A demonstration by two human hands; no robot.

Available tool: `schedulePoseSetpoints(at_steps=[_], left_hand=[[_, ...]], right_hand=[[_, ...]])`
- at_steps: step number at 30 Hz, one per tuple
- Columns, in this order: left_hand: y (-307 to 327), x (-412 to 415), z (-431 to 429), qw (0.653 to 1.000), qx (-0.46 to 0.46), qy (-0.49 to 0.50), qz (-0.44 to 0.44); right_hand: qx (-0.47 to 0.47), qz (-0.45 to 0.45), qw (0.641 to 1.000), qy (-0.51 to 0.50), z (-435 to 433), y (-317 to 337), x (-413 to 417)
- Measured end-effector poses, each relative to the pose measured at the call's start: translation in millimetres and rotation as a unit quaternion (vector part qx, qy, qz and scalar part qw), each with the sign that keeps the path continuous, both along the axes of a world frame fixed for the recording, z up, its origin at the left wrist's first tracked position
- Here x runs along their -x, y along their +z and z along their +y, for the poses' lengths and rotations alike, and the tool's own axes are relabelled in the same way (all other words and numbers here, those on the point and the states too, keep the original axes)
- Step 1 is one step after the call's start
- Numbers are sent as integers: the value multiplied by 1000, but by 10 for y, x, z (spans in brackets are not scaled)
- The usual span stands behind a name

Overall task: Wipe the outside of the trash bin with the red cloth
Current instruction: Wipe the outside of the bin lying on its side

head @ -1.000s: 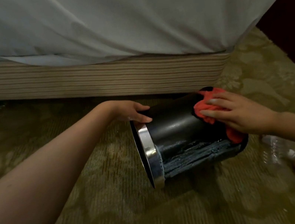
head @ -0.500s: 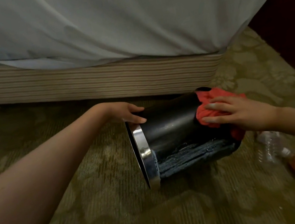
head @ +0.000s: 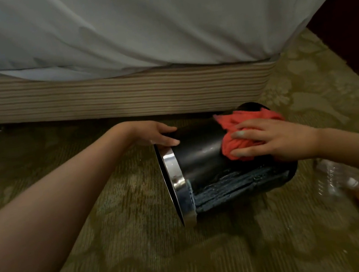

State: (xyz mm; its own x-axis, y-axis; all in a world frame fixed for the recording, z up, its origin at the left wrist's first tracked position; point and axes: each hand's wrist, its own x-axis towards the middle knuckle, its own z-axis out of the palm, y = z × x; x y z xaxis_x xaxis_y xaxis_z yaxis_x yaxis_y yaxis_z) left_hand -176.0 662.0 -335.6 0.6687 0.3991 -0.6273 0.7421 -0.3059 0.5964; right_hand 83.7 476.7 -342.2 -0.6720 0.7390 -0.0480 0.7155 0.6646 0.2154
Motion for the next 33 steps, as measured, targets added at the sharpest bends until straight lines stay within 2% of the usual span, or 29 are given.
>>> schedulePoseSetpoints(at_steps=[4,8,11,14,19,22,25,28,33], left_hand=[[15,-8,-6,1000,-25,-12,14],[11,-33,-31,999,-42,-20,16],[-4,-25,-35,999,-40,-13,3],[-15,-11,-25,1000,-23,-1,-7],[-23,-6,7,1000,-27,-8,8],[-13,-15,14,999,-43,-22,24],[-8,-26,-3,998,-58,-27,28],[-30,-33,-17,999,-39,-13,7],[-46,-33,9,1000,-20,0,5]], right_hand=[[-20,-28,998,-52,-104,50,39],[-46,3,999,-6,110,-59,678],[-24,23,999,17,219,-102,903],[-16,8,1000,24,128,-42,517],[-19,-47,998,-31,-125,133,-229],[-30,-56,997,-34,-82,130,-10],[-49,-20,999,10,71,-17,561],[-22,5,999,43,147,-154,908],[-20,-16,999,42,-113,-107,147]])
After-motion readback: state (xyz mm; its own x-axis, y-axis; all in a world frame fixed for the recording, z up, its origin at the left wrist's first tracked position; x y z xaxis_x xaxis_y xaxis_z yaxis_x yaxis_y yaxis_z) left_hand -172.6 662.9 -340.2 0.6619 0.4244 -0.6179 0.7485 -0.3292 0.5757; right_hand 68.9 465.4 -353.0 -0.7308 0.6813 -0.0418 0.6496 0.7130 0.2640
